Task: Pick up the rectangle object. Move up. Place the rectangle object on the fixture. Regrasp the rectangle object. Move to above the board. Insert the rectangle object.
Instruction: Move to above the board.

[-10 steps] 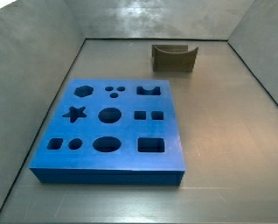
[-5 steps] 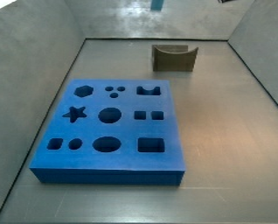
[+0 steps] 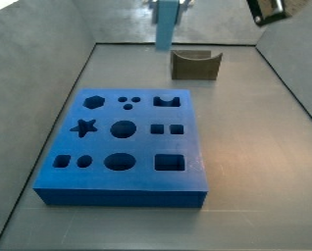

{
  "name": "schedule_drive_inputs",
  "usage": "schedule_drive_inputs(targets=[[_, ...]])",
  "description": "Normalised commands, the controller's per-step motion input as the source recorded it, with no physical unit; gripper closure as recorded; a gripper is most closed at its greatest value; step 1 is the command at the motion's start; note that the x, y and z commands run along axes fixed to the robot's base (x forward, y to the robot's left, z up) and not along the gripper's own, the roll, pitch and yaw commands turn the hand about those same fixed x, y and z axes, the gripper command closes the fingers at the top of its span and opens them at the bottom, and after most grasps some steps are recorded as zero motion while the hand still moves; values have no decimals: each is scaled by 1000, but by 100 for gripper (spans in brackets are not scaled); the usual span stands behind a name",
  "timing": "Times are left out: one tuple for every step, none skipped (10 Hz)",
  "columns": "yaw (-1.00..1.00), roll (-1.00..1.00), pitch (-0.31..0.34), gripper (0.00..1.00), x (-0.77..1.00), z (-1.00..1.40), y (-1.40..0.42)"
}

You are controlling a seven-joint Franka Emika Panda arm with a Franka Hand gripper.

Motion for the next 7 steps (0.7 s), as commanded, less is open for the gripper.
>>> schedule_drive_inputs(targets=[[-40, -1000, 42, 100, -129, -75, -433], [-38, -1000, 44, 100, -65, -40, -206], [-36, -1000, 39, 100, -44, -4, -72], [-31, -1000, 28, 100, -51, 10, -14], [-27, -1000, 17, 100, -68, 14, 26], [-20, -1000, 4, 100, -66, 15, 38], [-20, -1000, -6, 100, -56, 13, 36]])
